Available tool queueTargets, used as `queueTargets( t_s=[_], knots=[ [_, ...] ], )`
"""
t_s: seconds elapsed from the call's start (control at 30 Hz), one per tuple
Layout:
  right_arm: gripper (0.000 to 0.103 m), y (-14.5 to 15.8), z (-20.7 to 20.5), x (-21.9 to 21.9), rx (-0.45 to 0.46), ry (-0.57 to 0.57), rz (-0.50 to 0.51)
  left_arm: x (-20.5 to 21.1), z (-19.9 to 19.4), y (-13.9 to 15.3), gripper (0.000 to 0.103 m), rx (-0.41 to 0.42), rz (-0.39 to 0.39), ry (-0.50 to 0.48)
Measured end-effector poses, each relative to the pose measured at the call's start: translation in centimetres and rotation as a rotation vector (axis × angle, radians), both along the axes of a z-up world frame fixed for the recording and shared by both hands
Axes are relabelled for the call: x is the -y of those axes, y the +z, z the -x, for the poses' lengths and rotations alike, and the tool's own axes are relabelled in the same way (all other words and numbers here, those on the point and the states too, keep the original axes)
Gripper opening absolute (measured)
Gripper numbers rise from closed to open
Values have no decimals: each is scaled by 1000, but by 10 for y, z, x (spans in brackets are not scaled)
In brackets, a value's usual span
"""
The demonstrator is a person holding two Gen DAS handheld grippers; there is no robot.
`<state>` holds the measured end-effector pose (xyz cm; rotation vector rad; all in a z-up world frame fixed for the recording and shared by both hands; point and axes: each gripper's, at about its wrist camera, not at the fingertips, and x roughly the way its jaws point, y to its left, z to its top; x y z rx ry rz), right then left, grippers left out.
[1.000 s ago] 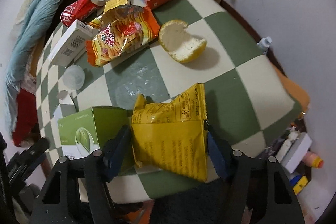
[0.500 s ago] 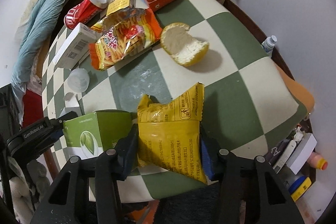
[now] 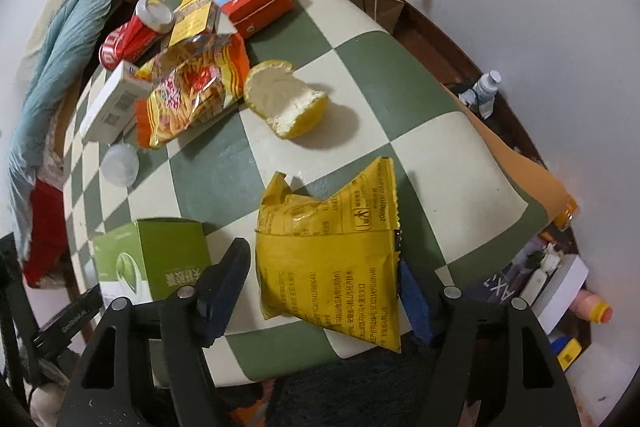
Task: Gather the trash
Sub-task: 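Grasp the yellow snack bag with the right tool while the left tool grasps the white box, then carry both items over the white bin and open both tools to drop them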
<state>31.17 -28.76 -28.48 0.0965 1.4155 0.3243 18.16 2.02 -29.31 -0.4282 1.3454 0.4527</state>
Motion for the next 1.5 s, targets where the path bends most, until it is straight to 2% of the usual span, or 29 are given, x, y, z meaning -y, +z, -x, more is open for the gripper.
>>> queueTargets(
  t_s=[0.07,0.13,0.23,0.37,0.53,0.73,0.87,1.03,1.13,1.27,1.37,1.5],
  knots=[
    [72,-2,2,-4,11,13,25,6,5,0,33,9,-12,9],
    [63,-2,6,-9,39,28,55,8,11,1,33,16,-20,11],
    [56,1,10,-14,67,51,75,7,21,6,33,31,-44,7],
    [55,14,15,-15,101,65,71,16,32,25,33,72,-76,11],
    [55,49,24,-18,166,77,33,18,39,63,33,161,-140,8],
    [54,111,40,-41,261,131,-48,-5,60,130,33,277,-182,22],
    [55,149,59,-78,293,212,-132,-28,77,165,33,336,-219,38],
    [54,167,92,-145,272,349,-215,-62,115,195,33,369,-276,96],
    [54,168,119,-197,245,449,-259,-87,141,199,33,372,-290,151],
    [54,155,158,-264,199,570,-286,-129,181,190,33,351,-292,230],
    [54,133,190,-319,148,645,-285,-164,209,169,33,321,-266,293],
    [54,91,231,-391,70,744,-248,-214,250,126,33,270,-206,383]
  ],
)
